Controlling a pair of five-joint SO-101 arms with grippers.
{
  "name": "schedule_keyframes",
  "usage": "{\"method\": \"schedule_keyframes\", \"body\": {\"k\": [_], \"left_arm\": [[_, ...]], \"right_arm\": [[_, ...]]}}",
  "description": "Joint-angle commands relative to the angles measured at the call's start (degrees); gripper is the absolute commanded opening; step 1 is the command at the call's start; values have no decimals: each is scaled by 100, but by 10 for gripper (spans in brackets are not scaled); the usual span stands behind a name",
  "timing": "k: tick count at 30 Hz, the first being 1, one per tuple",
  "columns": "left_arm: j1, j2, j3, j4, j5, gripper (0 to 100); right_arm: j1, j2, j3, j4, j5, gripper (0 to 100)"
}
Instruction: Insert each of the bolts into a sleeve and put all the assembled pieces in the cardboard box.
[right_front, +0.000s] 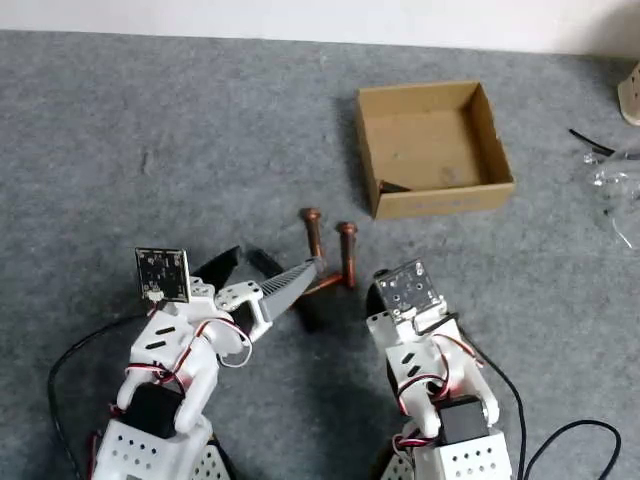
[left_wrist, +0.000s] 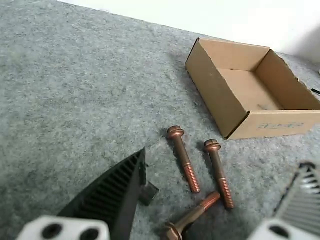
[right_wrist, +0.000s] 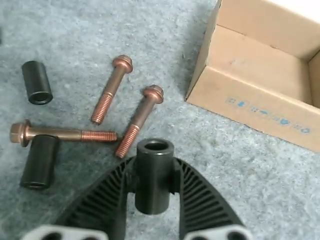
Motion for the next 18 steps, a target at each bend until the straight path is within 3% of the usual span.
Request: {"method": "schedule_keyframes", "body": {"k": [1,6,18], "left_arm": [[136,40,-409,167,-44,413],[119,1332,-1323,484,-35,413],[154,6475,-3644,519,-18,414]], "right_arm": [[66,-101,-22,-57,62,4],[48,-101,-4,-57,62,4],[75,-101,13,-84,62,4]]}}
